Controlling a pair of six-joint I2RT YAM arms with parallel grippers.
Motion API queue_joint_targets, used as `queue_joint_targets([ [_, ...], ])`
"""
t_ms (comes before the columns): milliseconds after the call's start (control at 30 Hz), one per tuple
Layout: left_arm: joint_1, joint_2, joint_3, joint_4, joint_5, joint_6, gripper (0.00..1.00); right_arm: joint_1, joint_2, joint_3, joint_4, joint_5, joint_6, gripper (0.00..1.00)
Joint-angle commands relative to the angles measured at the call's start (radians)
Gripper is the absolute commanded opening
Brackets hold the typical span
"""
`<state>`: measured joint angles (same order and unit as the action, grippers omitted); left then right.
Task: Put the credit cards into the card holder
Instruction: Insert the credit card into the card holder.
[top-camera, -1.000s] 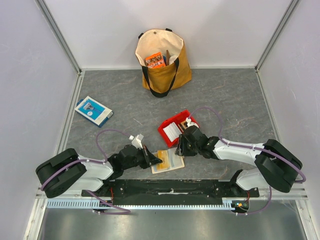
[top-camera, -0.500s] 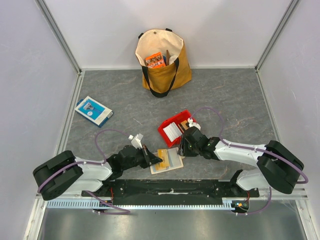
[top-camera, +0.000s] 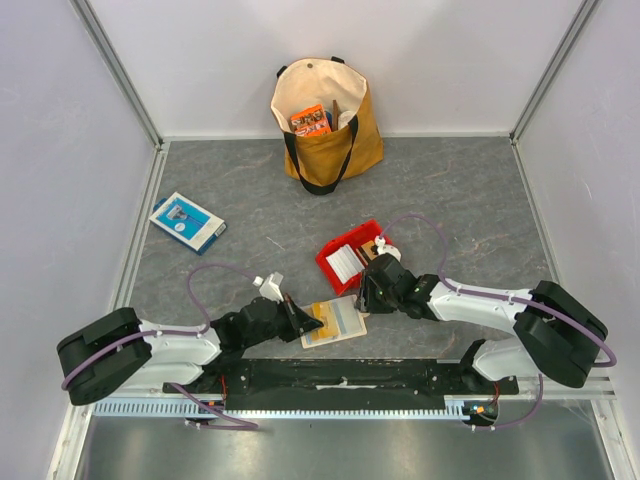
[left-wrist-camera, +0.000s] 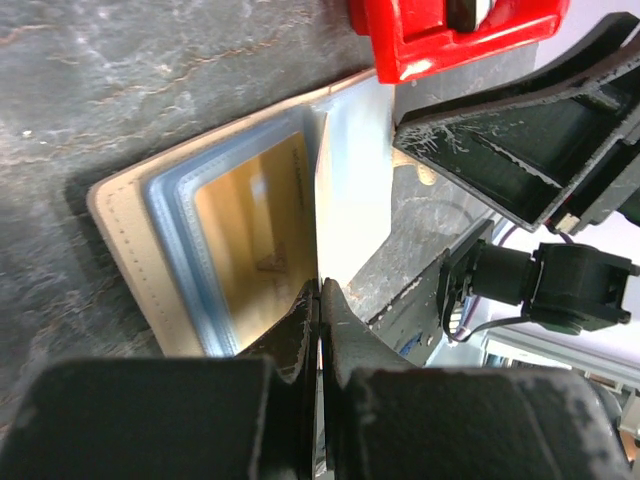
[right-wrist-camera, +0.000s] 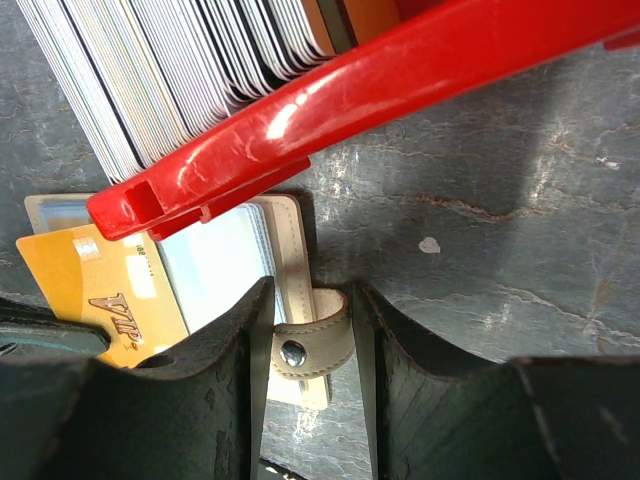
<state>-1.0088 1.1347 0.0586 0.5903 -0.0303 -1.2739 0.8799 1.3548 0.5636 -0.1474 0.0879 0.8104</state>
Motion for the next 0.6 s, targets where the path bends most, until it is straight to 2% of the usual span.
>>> queue_joint_targets([
  [0,-0.017,-0.004,-0.059,-0.029,-0.085,-0.068,0.02,0.008,0.050,-0.024,-0.096,0.029,-0.007,0.45],
  [167,-0.030,0.029,-0.056,-0.014,-0.095,-0.082,0.02,0.011,0.061,-0.022,-0.084,0.023,-0.010,0.45],
  [333,-0.034,0.117,-0.046,0.074,-0.085,-0.079,0.02,0.014,0.064,-0.024,-0.078,0.023,-0.010,0.45],
  [567,-0.040,0.273,-0.054,0.270,-0.045,-0.073,0.02,0.018,0.066,-0.031,-0.077,0.016,-0.010,0.45],
])
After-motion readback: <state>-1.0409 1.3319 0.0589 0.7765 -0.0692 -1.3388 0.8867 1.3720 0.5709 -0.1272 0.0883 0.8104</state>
